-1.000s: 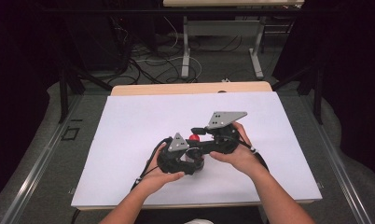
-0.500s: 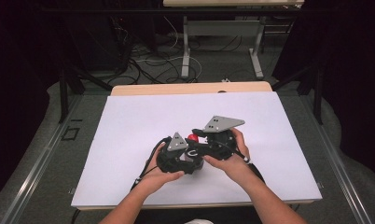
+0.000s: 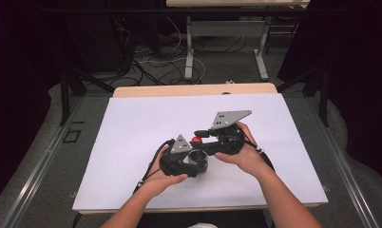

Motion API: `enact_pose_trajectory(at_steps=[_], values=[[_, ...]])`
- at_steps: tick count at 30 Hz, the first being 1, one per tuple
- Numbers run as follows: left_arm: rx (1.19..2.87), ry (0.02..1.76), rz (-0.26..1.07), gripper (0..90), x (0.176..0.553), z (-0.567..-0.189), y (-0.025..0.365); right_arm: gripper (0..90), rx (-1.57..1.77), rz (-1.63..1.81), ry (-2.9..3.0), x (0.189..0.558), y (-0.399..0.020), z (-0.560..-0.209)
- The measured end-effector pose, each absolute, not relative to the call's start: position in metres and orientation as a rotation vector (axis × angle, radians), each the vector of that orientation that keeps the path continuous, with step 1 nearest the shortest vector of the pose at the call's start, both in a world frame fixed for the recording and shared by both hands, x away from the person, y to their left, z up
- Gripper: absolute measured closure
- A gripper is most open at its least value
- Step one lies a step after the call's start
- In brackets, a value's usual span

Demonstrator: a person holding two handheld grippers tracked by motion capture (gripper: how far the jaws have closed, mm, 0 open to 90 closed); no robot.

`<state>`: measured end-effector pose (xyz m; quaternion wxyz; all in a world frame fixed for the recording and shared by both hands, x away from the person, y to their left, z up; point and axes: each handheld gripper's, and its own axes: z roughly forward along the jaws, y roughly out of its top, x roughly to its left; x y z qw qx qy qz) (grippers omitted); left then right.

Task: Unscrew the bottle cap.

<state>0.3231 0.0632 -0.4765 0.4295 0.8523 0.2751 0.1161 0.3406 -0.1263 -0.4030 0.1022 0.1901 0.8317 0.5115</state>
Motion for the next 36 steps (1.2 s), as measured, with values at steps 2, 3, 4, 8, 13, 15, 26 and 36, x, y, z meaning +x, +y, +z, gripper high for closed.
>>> enact_pose_trajectory(at_steps=[2, 3, 4, 8, 13, 15, 26, 36], values=[[2.135, 0.683, 0.291, 29.9, 0.323, -0.476, 0.064, 52.1, 0.605, 1.505, 2.423, 0.334, -0.125, -0.403], [2.124, 0.694, 0.291, 29.9, 0.323, -0.476, 0.064, 51.4, 0.612, 1.486, 2.402, 0.331, -0.124, -0.402], [2.111, 0.703, 0.291, 29.9, 0.323, -0.477, 0.063, 51.4, 0.612, 1.486, 2.402, 0.331, -0.124, -0.402], [2.129, 0.694, 0.294, 29.9, 0.323, -0.476, 0.063, 52.3, 0.638, 1.423, 2.327, 0.318, -0.118, -0.404], [2.137, 0.688, 0.287, 29.9, 0.321, -0.475, 0.062, 54.5, 0.657, 1.428, 2.312, 0.319, -0.114, -0.407], [2.127, 0.689, 0.297, 30.0, 0.322, -0.477, 0.061, 54.7, 0.653, 1.418, 2.320, 0.320, -0.112, -0.407], [2.135, 0.678, 0.289, 30.0, 0.321, -0.476, 0.062, 61.4, 0.484, 1.473, 2.441, 0.340, -0.120, -0.407], [2.133, 0.678, 0.290, 29.9, 0.320, -0.476, 0.061, 58.0, 0.492, 1.487, 2.461, 0.343, -0.125, -0.406]])
